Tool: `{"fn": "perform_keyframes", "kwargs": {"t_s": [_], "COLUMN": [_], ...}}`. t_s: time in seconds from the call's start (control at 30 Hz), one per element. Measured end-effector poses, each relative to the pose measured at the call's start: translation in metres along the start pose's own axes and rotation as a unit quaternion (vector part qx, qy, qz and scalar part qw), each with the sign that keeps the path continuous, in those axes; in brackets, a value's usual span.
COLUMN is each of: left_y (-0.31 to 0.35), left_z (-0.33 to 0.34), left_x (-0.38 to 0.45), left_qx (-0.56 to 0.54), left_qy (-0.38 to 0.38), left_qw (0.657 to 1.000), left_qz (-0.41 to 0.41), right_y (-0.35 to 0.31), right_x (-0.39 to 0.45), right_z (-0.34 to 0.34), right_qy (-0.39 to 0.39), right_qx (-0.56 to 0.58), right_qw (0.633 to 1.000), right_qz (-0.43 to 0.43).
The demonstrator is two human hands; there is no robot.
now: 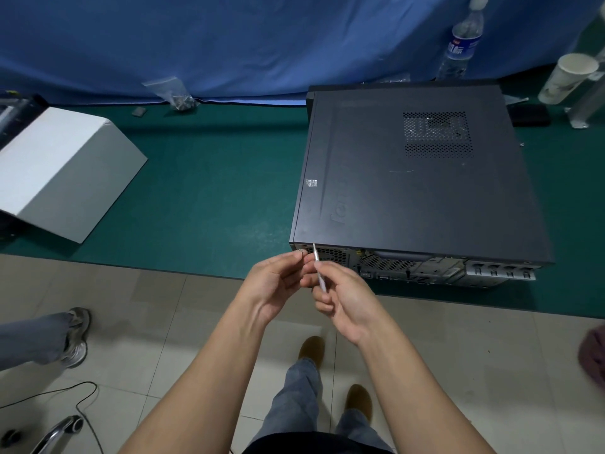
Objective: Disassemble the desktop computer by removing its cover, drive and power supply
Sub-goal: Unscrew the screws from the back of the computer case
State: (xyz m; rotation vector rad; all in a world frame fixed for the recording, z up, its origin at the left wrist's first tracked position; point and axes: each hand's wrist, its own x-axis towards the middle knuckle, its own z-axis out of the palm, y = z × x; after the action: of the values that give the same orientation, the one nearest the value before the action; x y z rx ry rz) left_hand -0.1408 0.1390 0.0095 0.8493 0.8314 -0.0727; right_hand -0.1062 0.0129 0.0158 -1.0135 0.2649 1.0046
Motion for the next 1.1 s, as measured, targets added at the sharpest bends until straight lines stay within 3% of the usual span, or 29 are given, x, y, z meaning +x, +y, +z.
{"fn": "perform_keyframes", "kwargs": {"t_s": [0.17,0.33,0.47,0.77,0.93,1.1], "left_y": [0.01,0.017,0.013,0.011,0.016,0.022], "left_z": [0.013,0.05,0.087,0.18,0.219,0.249], "left_x": [-0.012,-0.019,-0.015,0.018,0.054,0.105], "left_qx": [0.075,0.154,0.194,0.215,0.343,0.515], "left_qy": [-0.026,-0.043,-0.065,-0.196,-0.202,-0.157], "left_qw": [0.994,0.977,0.968,0.952,0.903,0.794], "left_qz": [0.077,0.14,0.148,0.098,0.162,0.283], "right_y": [-0.03,-0.062,-0.085,-0.149,-0.185,-0.227], "right_x": [-0.008,-0.018,-0.028,-0.037,-0.024,-0.006], "right_z": [0.001,-0.015,-0.04,-0.106,-0.144,-0.191], "right_qy": [0.031,0.094,0.116,0.23,0.286,0.353], "right_qx": [-0.161,-0.389,-0.418,-0.429,-0.401,-0.401], "right_qw": [0.972,0.869,0.84,0.795,0.794,0.779], "right_qz": [-0.167,-0.289,-0.326,-0.362,-0.358,-0.328]}}
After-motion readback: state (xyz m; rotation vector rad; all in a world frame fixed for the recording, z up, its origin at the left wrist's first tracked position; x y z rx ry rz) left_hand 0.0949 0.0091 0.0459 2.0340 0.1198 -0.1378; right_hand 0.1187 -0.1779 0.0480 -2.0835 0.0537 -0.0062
